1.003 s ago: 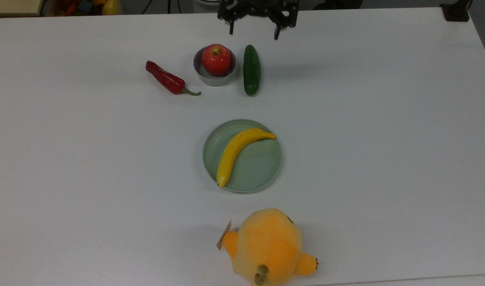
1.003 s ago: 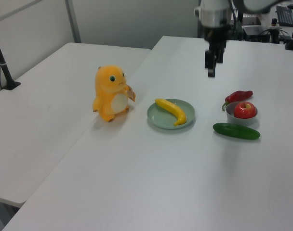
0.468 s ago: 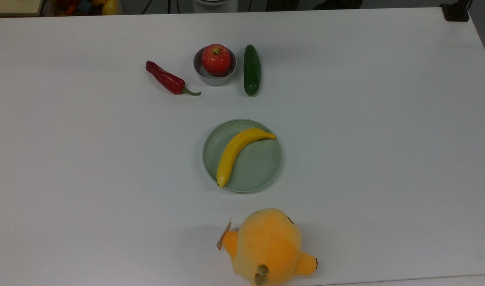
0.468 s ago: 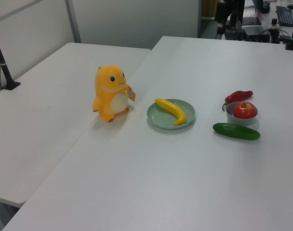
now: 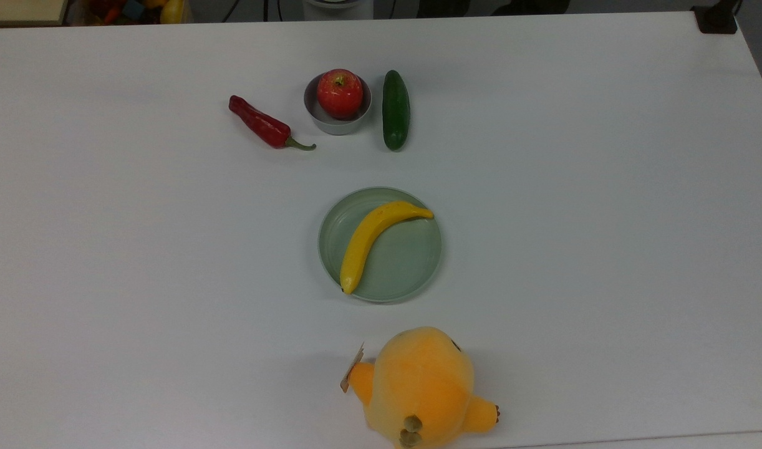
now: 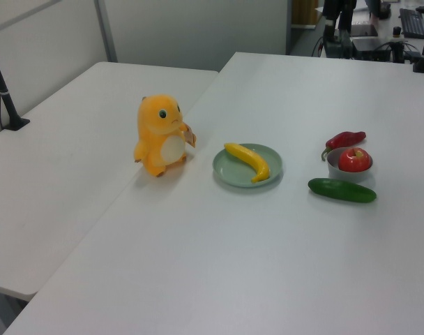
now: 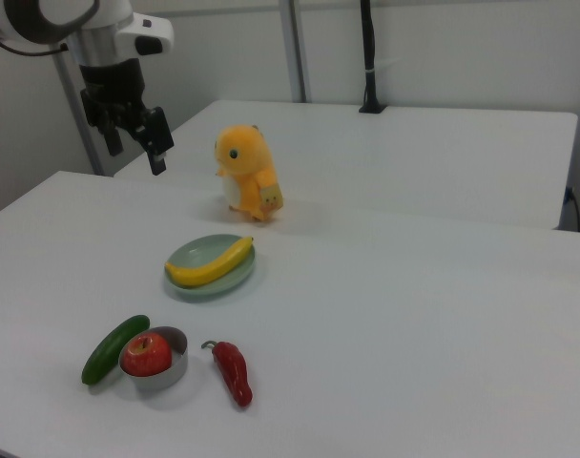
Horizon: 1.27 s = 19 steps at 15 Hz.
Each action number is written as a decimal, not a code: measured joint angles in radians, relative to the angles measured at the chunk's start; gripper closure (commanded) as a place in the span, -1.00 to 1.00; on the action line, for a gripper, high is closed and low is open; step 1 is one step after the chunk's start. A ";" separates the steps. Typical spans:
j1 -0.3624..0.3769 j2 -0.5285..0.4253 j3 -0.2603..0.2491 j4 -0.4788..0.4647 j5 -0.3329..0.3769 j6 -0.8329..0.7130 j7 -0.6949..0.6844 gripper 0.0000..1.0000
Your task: Put the cucumber on the left side of the bowl
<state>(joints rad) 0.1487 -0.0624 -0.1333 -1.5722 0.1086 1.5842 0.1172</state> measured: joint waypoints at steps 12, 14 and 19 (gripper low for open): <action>0.017 0.001 0.023 -0.083 -0.052 0.082 -0.279 -1.00; 0.018 0.001 0.038 -0.083 -0.075 0.079 -0.236 -1.00; 0.018 0.000 0.043 -0.083 -0.080 0.079 -0.168 -1.00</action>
